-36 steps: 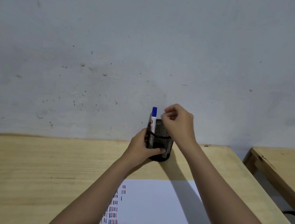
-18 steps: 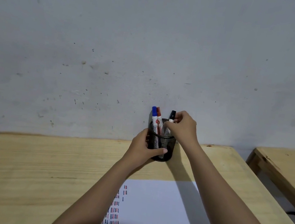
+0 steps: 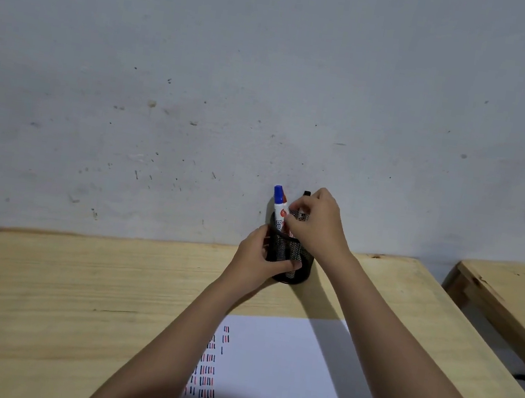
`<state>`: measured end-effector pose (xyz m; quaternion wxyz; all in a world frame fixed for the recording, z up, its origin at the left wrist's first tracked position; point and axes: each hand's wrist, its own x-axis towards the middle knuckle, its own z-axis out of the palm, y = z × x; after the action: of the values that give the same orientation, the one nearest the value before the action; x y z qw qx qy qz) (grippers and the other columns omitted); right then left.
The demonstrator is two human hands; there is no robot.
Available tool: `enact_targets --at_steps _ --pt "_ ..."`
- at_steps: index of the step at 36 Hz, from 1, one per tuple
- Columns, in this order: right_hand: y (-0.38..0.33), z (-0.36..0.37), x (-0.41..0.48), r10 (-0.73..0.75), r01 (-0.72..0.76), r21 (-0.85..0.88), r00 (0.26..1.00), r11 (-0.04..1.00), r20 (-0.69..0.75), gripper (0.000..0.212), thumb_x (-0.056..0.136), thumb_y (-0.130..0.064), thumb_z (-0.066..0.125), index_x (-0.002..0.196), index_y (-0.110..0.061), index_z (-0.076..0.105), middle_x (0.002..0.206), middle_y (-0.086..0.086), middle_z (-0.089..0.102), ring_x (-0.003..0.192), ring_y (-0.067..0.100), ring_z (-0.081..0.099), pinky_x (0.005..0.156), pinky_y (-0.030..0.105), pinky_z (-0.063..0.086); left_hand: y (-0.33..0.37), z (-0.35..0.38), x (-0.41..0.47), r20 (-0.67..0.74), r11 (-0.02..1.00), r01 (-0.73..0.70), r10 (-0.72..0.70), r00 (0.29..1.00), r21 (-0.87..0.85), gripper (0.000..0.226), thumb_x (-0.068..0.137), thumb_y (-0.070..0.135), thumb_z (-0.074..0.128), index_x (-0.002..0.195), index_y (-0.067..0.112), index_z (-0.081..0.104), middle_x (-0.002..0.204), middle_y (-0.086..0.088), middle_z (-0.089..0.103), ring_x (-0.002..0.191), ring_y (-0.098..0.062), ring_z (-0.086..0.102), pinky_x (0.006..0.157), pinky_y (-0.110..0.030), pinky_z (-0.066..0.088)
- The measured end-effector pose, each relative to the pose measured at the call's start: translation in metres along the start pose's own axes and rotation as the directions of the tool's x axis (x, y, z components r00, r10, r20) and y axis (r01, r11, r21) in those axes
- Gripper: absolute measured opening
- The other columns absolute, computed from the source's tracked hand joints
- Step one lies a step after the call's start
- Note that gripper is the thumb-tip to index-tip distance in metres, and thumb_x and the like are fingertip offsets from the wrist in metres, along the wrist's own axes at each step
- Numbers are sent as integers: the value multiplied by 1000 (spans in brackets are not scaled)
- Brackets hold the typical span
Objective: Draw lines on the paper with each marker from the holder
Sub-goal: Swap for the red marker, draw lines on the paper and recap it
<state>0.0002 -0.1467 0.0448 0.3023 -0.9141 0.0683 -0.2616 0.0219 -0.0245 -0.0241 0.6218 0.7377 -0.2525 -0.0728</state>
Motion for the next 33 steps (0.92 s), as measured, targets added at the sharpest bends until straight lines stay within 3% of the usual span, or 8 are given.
enact_targets --at_steps 7,13,19,22,25,28,31,33 --pt "1 0 4 6 0 -98 998 995 57 26 80 -23 68 98 -6 71 95 3 33 106 24 40 80 26 37 3 0 -1 10 1000 -18 18 1000 18 56 66 19 83 112 28 53 110 6 65 99 2 62 78 -13 51" --pt "1 2 4 30 -27 -76 999 997 31 20 79 -21 68 89 -4 71 94 3 33 105 24 41 76 25 35 2 0 0 2 999 -28 28 1000 41 55 64 22 84 108 35 53 112 5 65 104 -3 61 85 -20 50" --pt "3 -1 2 53 -53 34 999 998 4 14 78 -19 68 84 -6 68 94 4 37 101 23 45 72 20 33 0 0 1 7 999 7 -8 1000 41 58 64 22 84 112 29 53 113 5 65 104 -5 62 82 -19 50" --pt "2 -10 2 73 -68 114 996 991 -42 13 80 -21 68 84 -8 68 98 6 41 87 16 48 59 8 34 3 -1 0 18 999 6 -6 1000 43 58 66 21 83 113 32 51 111 12 63 104 -2 60 81 -17 49" --pt "1 -20 4 94 -79 194 993 978 -66 10 82 -26 66 81 -17 65 99 12 53 73 10 50 59 12 35 5 -2 -1 30 998 13 -15 999 61 61 64 29 84 116 30 52 115 11 62 106 -3 59 86 -21 50" --pt "-3 -34 3 98 -69 267 991 961 -94 14 83 -27 65 89 -15 67 102 11 59 83 14 57 67 15 41 7 -3 -2 9 993 9 -10 1000 115 67 58 39 83 118 26 55 117 4 59 105 -7 60 90 -29 53" --pt "-13 -53 -2 66 -14 321 986 947 -153 16 85 -21 63 97 -10 65 102 6 57 84 10 56 67 5 42 10 -2 -3 -21 980 46 -43 999 194 71 51 50 81 114 24 58 114 1 58 102 -11 62 89 -33 54" --pt "-21 -65 -6 36 30 356 983 934 -179 14 87 -19 61 97 -10 63 102 6 60 86 11 57 70 7 43 15 -1 -6 -38 970 68 -60 997 234 66 52 47 81 110 22 60 112 -1 60 101 -13 63 88 -32 54"
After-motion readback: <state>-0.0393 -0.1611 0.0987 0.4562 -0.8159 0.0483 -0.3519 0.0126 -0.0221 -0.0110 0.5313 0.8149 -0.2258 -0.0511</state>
